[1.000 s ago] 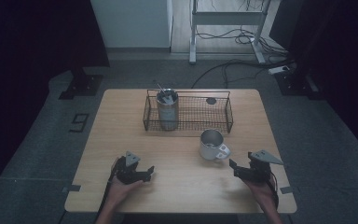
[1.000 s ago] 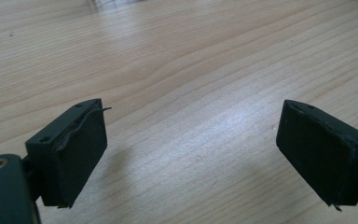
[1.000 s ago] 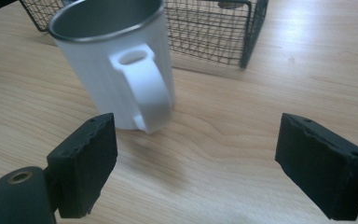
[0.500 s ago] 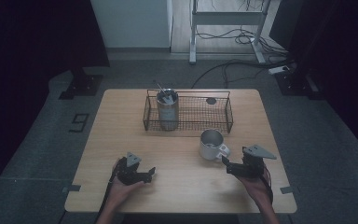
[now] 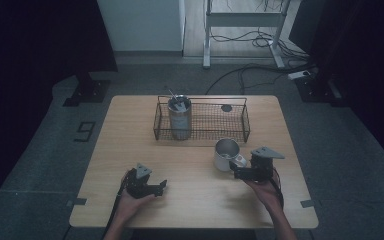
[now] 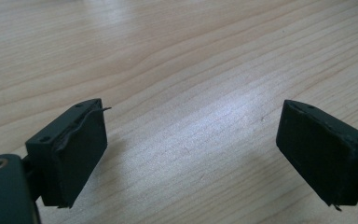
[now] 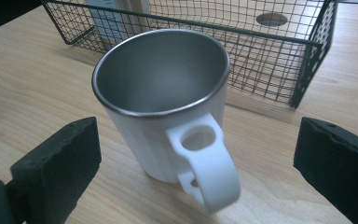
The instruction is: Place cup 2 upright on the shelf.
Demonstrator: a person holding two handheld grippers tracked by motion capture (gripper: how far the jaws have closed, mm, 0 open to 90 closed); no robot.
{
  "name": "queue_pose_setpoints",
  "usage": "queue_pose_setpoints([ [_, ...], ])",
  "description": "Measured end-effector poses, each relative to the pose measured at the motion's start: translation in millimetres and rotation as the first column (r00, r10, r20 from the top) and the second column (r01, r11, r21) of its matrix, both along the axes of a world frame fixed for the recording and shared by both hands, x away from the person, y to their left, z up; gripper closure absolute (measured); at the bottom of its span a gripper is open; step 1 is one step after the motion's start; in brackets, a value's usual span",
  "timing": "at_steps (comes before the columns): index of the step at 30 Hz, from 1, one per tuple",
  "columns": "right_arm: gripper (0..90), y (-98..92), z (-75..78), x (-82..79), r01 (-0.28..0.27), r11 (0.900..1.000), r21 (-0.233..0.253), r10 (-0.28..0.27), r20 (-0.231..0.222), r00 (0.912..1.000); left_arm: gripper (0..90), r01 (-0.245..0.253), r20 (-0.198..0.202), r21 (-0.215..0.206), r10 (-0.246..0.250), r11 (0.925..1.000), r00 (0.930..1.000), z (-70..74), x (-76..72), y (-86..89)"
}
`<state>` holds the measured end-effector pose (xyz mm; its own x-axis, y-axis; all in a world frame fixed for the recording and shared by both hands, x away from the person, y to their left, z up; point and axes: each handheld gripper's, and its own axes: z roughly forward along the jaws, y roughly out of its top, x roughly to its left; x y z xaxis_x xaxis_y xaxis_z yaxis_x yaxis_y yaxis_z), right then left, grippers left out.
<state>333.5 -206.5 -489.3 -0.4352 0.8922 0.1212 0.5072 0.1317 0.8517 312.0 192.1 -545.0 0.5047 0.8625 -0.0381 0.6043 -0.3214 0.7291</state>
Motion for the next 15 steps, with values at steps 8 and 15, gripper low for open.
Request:
queue_pose_setpoints([
  [8,0.0,9.5,0.8,9.3,-0.006,1.0,-0.013,0.006,-0.013,0.9999,8.8,-0.003,-0.012,-0.015,0.003,0.9999,0.9999,0.0,0.6,2.7],
  [15,0.0,17.9,5.1,15.5,-0.016,0.999,-0.028,0.016,-0.014,0.9998,8.8,-0.016,-0.011,-0.01,0.016,0.9998,0.9998,-0.2,0.0,4.4],
])
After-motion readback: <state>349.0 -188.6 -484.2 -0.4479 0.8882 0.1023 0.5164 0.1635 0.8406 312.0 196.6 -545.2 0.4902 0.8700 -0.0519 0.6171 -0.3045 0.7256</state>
